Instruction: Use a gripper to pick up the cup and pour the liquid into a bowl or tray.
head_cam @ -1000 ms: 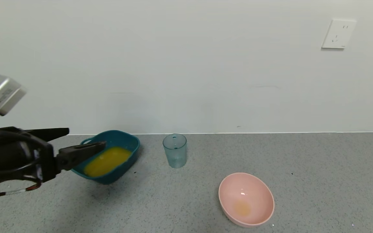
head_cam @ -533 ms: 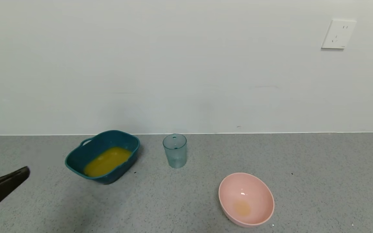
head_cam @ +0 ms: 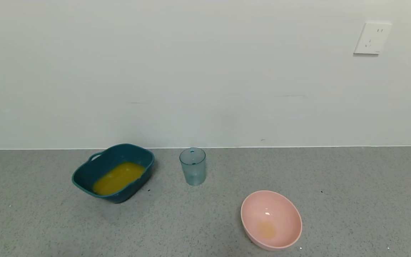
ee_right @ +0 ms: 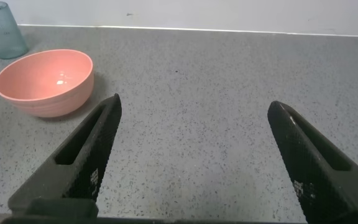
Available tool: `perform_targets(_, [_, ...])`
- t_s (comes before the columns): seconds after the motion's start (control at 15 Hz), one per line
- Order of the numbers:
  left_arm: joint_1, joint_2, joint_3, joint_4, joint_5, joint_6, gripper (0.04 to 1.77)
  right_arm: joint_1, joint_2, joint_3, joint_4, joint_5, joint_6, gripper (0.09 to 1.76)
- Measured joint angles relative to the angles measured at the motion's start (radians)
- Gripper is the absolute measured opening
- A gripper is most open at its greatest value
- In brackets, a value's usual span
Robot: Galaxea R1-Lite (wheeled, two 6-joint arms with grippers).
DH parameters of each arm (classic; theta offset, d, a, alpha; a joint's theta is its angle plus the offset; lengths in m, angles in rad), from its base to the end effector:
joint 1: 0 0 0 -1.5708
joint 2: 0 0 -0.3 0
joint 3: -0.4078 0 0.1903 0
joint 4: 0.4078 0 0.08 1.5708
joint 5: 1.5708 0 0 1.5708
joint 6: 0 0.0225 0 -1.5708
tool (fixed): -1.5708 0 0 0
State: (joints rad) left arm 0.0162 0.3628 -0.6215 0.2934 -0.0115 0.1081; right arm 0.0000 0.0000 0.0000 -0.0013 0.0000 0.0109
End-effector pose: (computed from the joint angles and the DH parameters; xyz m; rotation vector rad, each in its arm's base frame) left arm -0.0285 -0.0007 0.2206 0.1076 0.0349 0.0028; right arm -0.0228 0.0000 0.0756 0.0109 -0.0013 0.0000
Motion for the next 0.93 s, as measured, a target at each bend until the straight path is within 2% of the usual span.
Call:
perform_targets(0.27, [-0.011, -0.177, 0.049, 0.067, -0.001, 0.000, 1.72, 0.000, 0.000, 0.000, 0.000, 0.000, 0.000, 1.71])
perform_targets(0.4, [-0.013, -0.260, 0.085, 0.068, -0.007, 0.001, 1.72, 0.000, 0.000, 0.000, 0.000, 0.000, 0.000, 1.71])
perform_targets(0.6, [-0.014, -0.336, 0.152, 0.038, 0.018, -0.016, 1.72, 0.000, 0.000, 0.000, 0.000, 0.000, 0.000, 1.71])
perform_targets(0.73, [-0.015, -0.355, 0.208, -0.073, 0.021, -0.029, 1.72, 0.000, 0.000, 0.000, 0.000, 0.000, 0.000, 1.71])
perform_targets(0.93, [-0.015, -0.362, 0.344, -0.232, 0.027, -0.028, 1.72, 0.000, 0.000, 0.000, 0.000, 0.000, 0.000, 1.71])
